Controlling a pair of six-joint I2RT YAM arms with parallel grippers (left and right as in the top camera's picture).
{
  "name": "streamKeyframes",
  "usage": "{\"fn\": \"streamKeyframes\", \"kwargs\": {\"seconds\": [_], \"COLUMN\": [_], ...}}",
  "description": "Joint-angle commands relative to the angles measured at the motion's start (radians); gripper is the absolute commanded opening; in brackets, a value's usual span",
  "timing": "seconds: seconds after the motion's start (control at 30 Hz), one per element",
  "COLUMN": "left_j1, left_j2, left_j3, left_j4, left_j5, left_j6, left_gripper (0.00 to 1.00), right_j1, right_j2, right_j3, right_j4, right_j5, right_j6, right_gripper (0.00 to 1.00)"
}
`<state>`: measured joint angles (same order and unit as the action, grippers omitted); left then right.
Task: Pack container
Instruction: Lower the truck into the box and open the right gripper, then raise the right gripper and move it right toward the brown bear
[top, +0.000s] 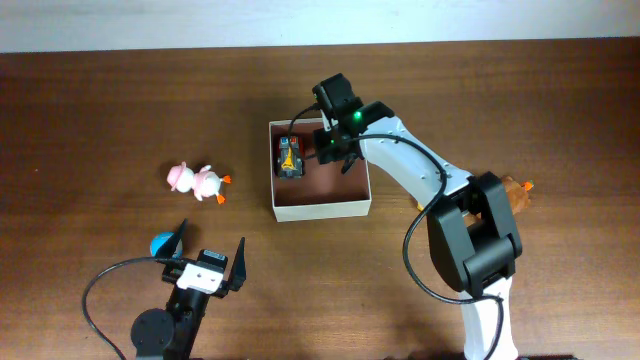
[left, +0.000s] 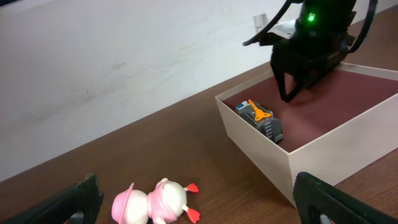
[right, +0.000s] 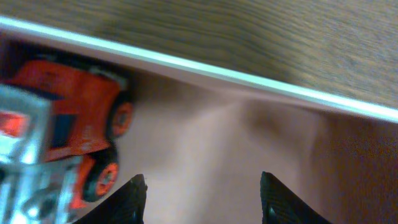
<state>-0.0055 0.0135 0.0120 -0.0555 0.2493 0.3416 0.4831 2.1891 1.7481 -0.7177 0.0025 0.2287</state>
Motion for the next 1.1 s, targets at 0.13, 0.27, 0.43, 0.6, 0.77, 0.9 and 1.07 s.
{"fn": "streamKeyframes", "kwargs": {"seconds": [0.13, 0.27, 0.43, 0.6, 0.77, 0.9, 1.07], "left_j1": [0.0, 0.0, 0.0, 0.0, 0.0, 0.0, 0.0], "left_j2": [-0.008, -0.008, -0.008, -0.008, -0.008, -0.008, -0.008], "left_j3": [-0.003, -0.003, -0.003, -0.003, -0.003, -0.003, -0.003], "left_j4": [-0.006, -0.006, -0.006, -0.005, -0.006, -0.006, -0.006], "left_j5": [-0.007, -0.007, -0.007, -0.007, -0.007, -0.007, -0.007], "left_j6": [0.005, 0.005, 0.004, 0.005, 0.005, 0.004, 0.005], "left_gripper": [1.0, 1.0, 1.0, 1.0, 1.0, 1.0, 1.0], "right_j1": [-0.021, -0.021, -0.021, -0.021, -0.021, -0.022, -0.027], "right_j2": [0.013, 0.013, 0.013, 0.013, 0.013, 0.013, 0.013], "right_j3": [-0.005, -0.005, -0.005, -0.005, -0.005, -0.005, -0.005], "right_j4": [-0.038, -0.047, -0.058, -0.069, -0.08, -0.087, -0.099], "right_j5": [0.074, 0.09, 0.118, 0.145, 0.154, 0.167, 0.168], "right_j6": [0.11, 0.172, 0.222, 0.259, 0.278, 0.305, 0.352], "right_gripper": [0.54, 0.54, 0.53, 0.53, 0.53, 0.53, 0.53]}}
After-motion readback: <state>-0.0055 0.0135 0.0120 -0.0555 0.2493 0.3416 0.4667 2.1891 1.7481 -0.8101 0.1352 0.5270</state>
